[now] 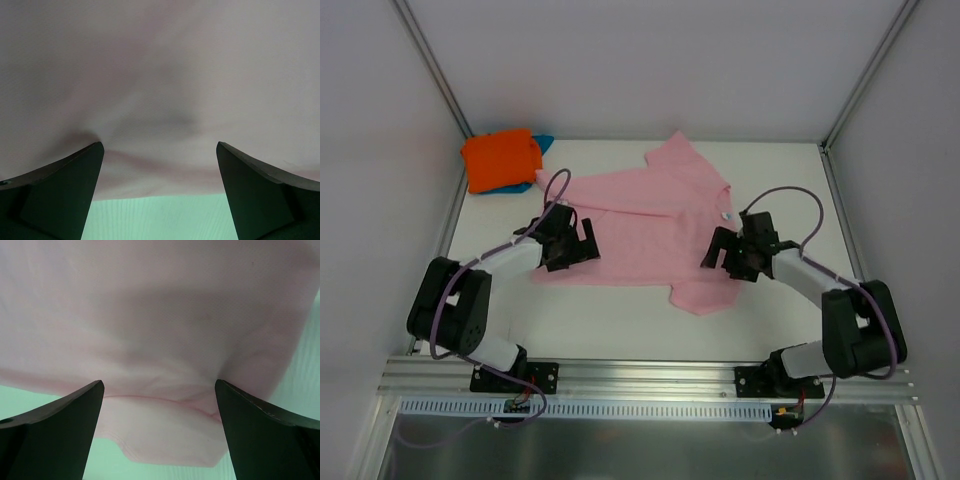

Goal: Fold and stack the t-shirts
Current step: Flatten out the tshirt

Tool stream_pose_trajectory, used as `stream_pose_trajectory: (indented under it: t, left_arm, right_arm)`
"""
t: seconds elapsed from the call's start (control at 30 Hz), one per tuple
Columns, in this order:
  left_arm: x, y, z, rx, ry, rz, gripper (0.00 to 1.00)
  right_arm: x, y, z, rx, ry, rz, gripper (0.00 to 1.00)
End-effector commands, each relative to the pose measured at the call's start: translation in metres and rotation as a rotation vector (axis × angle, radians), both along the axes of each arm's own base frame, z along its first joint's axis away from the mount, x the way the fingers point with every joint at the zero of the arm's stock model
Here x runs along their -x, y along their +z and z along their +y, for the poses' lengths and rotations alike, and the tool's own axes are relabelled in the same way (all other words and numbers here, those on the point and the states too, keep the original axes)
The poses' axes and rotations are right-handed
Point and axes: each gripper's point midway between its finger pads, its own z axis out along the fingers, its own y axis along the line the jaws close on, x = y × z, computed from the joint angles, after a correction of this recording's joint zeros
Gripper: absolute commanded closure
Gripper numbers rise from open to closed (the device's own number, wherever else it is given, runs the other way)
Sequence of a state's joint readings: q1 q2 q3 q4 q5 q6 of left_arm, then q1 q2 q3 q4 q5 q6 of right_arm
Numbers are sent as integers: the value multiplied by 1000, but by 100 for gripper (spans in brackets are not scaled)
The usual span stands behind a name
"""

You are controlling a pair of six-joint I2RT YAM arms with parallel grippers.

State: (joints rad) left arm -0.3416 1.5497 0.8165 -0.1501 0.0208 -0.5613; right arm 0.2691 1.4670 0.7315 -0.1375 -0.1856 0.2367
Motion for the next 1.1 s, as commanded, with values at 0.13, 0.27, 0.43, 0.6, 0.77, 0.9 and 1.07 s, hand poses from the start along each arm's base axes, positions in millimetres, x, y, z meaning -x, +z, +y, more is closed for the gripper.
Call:
stream_pose_trajectory:
  t: [0.13,0.27,0.43,0.6,0.77,0.9,1.07]
  left_arm:
    - [65,25,9,52,28,3,1]
    - [82,42,11,50,18,-23,1]
    - [101,59,8,77,-2,-57,1]
    - [76,99,15,57,20,-246,1]
    - [23,146,20,-58,32,-417,1]
    - [-31,164,39,-255,117,-517,1]
    - [-92,185,49,-439,126,-601,2]
  right_arm:
    - [73,40,-53,137,-158,-27,1]
    - [93,73,-70,172,-191,-87,1]
    - [103,90,-77,175,-194,-139,0]
    - [81,107,-57,115,-131,-179,0]
    - [34,146,-44,125,-68,-262,1]
    - [-1,165,-28,122,-3,-255,1]
    - [-20,179,-20,110,22,-295,0]
